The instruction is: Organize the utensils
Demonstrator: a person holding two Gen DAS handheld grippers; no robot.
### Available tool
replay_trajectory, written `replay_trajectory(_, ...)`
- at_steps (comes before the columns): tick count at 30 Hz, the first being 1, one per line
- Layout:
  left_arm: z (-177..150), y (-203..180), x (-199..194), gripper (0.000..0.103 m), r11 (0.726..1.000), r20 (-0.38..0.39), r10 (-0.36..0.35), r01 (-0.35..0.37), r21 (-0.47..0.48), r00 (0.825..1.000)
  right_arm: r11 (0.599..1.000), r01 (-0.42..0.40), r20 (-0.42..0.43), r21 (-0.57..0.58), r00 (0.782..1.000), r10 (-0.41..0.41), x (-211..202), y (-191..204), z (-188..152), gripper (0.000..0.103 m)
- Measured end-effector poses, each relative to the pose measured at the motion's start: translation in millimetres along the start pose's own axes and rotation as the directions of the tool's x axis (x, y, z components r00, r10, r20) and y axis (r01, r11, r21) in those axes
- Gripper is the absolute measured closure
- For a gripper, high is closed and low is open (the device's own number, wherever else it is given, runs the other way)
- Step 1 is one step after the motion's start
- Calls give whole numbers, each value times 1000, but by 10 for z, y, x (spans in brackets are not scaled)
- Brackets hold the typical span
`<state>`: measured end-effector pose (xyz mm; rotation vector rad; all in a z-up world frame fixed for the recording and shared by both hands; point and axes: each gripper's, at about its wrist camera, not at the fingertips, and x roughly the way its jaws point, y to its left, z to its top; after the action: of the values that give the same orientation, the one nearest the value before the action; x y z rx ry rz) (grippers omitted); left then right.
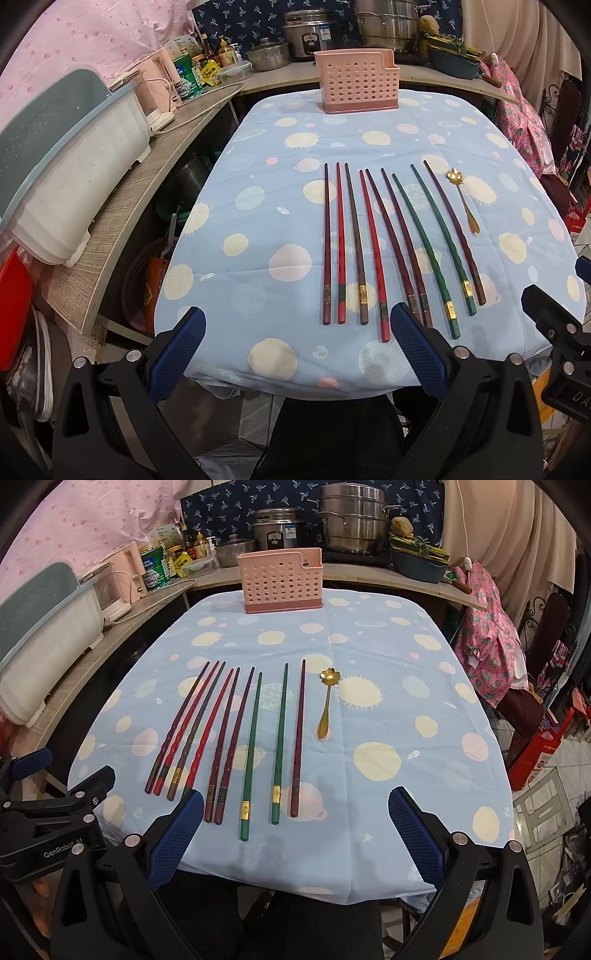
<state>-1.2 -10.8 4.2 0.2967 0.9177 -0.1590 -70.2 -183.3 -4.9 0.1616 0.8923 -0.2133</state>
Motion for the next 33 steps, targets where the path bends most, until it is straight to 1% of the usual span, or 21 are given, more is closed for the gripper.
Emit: replay_trajectory(33, -10, -51, 8, 7, 1000, -1, -20, 20, 4, 1000, 1000, 5, -4, 12, 1000, -5, -1, -41, -26, 7)
